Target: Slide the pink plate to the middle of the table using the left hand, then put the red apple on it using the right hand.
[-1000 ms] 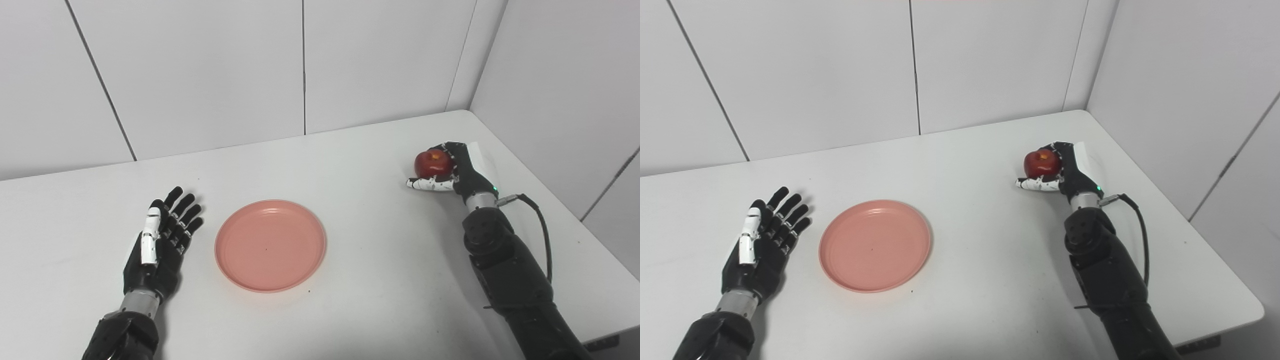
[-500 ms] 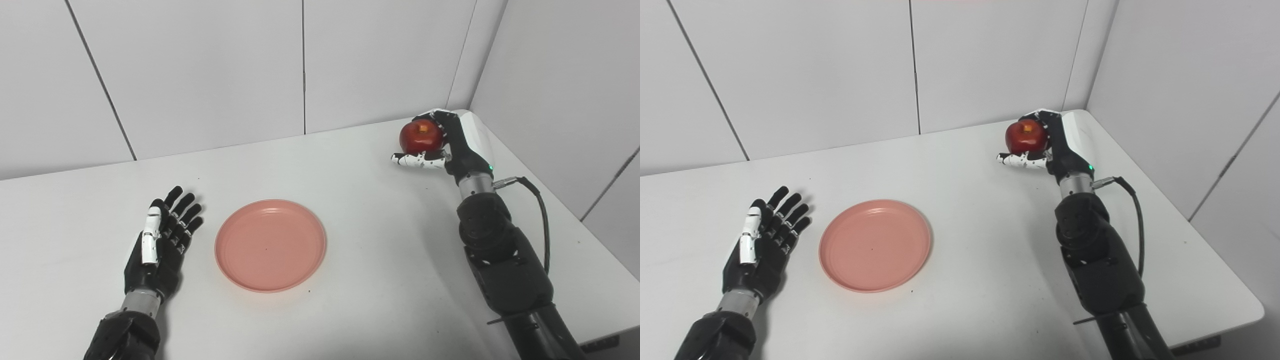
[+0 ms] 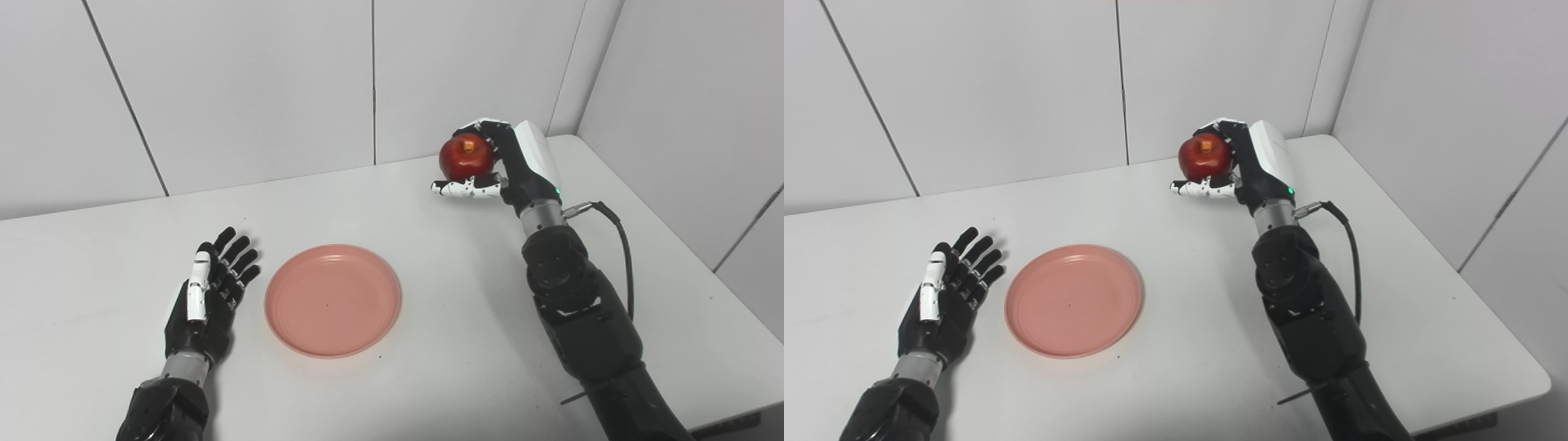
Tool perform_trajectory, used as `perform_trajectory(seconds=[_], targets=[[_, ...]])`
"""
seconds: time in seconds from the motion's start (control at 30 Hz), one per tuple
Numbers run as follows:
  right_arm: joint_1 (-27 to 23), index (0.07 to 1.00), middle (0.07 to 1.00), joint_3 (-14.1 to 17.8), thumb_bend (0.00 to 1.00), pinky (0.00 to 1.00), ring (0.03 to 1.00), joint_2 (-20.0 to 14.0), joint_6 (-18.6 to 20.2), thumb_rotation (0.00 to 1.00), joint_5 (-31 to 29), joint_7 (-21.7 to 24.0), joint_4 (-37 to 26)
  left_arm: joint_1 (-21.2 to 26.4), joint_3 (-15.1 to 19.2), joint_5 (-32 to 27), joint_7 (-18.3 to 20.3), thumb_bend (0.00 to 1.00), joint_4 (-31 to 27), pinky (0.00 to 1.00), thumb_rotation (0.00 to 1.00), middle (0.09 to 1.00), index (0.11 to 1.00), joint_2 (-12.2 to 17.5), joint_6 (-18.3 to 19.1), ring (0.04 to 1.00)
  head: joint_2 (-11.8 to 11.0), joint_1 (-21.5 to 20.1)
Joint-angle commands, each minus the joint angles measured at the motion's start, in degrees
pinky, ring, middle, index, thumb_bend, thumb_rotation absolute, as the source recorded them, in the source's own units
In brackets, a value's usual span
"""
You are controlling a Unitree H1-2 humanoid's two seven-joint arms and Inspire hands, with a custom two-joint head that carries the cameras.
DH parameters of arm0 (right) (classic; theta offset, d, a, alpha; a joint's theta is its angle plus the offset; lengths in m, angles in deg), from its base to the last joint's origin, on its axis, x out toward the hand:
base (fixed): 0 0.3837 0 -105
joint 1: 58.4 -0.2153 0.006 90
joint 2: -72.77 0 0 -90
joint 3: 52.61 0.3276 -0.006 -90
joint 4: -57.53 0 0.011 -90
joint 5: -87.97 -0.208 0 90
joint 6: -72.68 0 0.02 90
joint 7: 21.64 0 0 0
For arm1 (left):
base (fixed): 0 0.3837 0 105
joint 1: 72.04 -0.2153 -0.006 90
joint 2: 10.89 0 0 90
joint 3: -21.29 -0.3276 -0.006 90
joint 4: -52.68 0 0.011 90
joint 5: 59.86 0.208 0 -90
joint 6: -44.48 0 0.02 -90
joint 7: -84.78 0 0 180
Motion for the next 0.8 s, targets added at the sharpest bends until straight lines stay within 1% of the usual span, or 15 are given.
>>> perform_trajectory(seconds=[0.0, 0.1, 0.13, 0.17, 0.2, 0.23, 0.3, 0.33, 0.5, 0.53, 0.57, 0.6, 0.63, 0.67, 0.77], targets=[[-3.64, 0.519, 0.508, -0.51, 0.59, 0.42, 0.468, 0.59, -0.43, 0.07, 0.89, 0.13, -2.16, -0.89, -0.48, 0.69, -1.16, 0.4, 0.77, 0.89, 1.0, 0.897, 0.88, -0.89, 1.33, 0.887, -0.03, 0.49], [-4.23, 0.522, 0.508, -1.78, 0.59, 0.41, 0.465, 1.99, -2.14, 0.07, 0.39, 0.42, -1.26, -0.97, -0.62, 1.09, -1.58, 0.39, 0.47, 0.89, 1.0, 0.895, 0.879, -1.45, 1.4, 0.885, -0.07, 2.12], [-4.29, 0.524, 0.509, -2.05, 0.59, 0.41, 0.463, 2.36, -2.67, 0.08, 0.07, 0.52, -1.06, -1.01, -0.77, 1.26, -1.71, 0.39, 0.45, 0.89, 1.0, 0.894, 0.879, -1.62, 1.28, 0.884, -0.08, 3.4], [-4.3, 0.524, 0.509, -2.19, 0.59, 0.41, 0.464, 2.57, -2.96, 0.08, -0.14, 0.59, -0.96, -1.04, -0.88, 1.37, -1.78, 0.39, 0.44, 0.89, 1.0, 0.894, 0.879, -1.72, 1.2, 0.884, -0.08, 3.4], [-4.33, 0.525, 0.51, -2.7, 0.59, 0.41, 0.466, 3.06, -2.83, 0.08, -0.07, 0.87, -1.1, -1.09, -1.24, 1.82, -1.87, 0.39, 0.44, 0.89, 1.0, 0.894, 0.88, -1.83, 0.92, 0.885, -0.08, 5.12], [-4.34, 0.527, 0.513, -3.05, 0.58, 0.41, 0.473, 3.36, -2.66, 0.09, 0.03, 1.06, -1.24, -1.12, -1.47, 2.15, -1.91, 0.38, 0.44, 0.89, 1.0, 0.896, 0.882, -1.9, 0.72, 0.886, -0.08, 5.12], [-4.28, 0.524, 0.513, -4.37, 0.59, 0.42, 0.477, 4.29, -2.83, 0.1, 0.64, 1.22, -1.67, -1.16, -1.84, 2.71, -2.41, 0.38, 0.2, 0.88, 1.0, 0.895, 0.881, -2.46, 0.92, 0.885, -0.09, 7.95], [-4.27, 0.522, 0.512, -4.94, 0.59, 0.42, 0.478, 4.63, -3.33, 0.1, 0.69, 1.3, -1.76, -1.15, -1.9, 2.78, -2.68, 0.38, 0.15, 0.88, 1.0, 0.895, 0.882, -2.8, 1.02, 0.886, -0.07, 8.57], [-4.44, 0.525, 0.505, -6.99, 0.59, 0.4, 0.46, 5.55, -4.93, 0.06, 0.06, 2.18, -2.13, -1.14, -2.66, 3.6, -3.26, 0.38, 0.08, 0.88, 1.0, 0.894, 0.88, -3.94, 0.87, 0.885, 0.36, 13.05], [-4.48, 0.524, 0.502, -7.29, 0.59, 0.4, 0.457, 5.79, -5.04, 0.06, -0.08, 2.35, -2.23, -1.13, -2.87, 3.7, -3.34, 0.38, 0.07, 0.89, 1.0, 0.894, 0.882, -4.05, 0.84, 0.887, 0.4, 13.26], [-4.53, 0.524, 0.502, -7.8, 0.6, 0.4, 0.457, 6.35, -4.75, 0.05, 0.01, 2.56, -2.47, -1.09, -3.09, 3.9, -3.65, 0.39, -0.02, 0.89, 1.0, 0.894, 0.881, -4.31, 0.93, 0.886, 0.61, 14.51], [-4.56, 0.525, 0.501, -8.14, 0.6, 0.4, 0.456, 6.75, -4.55, 0.05, 0.09, 2.71, -2.64, -1.07, -3.22, 4.04, -3.87, 0.39, -0.08, 0.88, 1.0, 0.893, 0.881, -4.49, 1.0, 0.885, 0.61, 14.51], [-4.58, 0.518, 0.501, -8.65, 0.58, 0.4, 0.456, 7.27, -4.09, 0.07, 0.22, 3.08, -2.92, -1.02, -3.25, 4.16, -4.13, 0.39, -0.11, 0.88, 1.0, 0.892, 0.88, -4.82, 1.06, 0.884, 0.82, 15.72], [-4.58, 0.497, 0.501, -8.96, 0.53, 0.4, 0.457, 7.59, -3.78, 0.11, 0.29, 3.37, -3.12, -0.98, -3.24, 4.28, -4.29, 0.39, -0.12, 0.88, 1.0, 0.891, 0.878, -5.07, 1.09, 0.884, 0.85, 15.92], [-4.21, 0.488, 0.501, -10.24, 0.51, 0.39, 0.455, 8.83, -4.73, 0.13, 0.47, 3.62, -2.89, -0.85, -3.47, 4.8, -4.97, 0.39, -0.35, 0.87, 1.0, 0.885, 0.876, -5.58, 1.28, 0.88, 1.06, 17.9]])
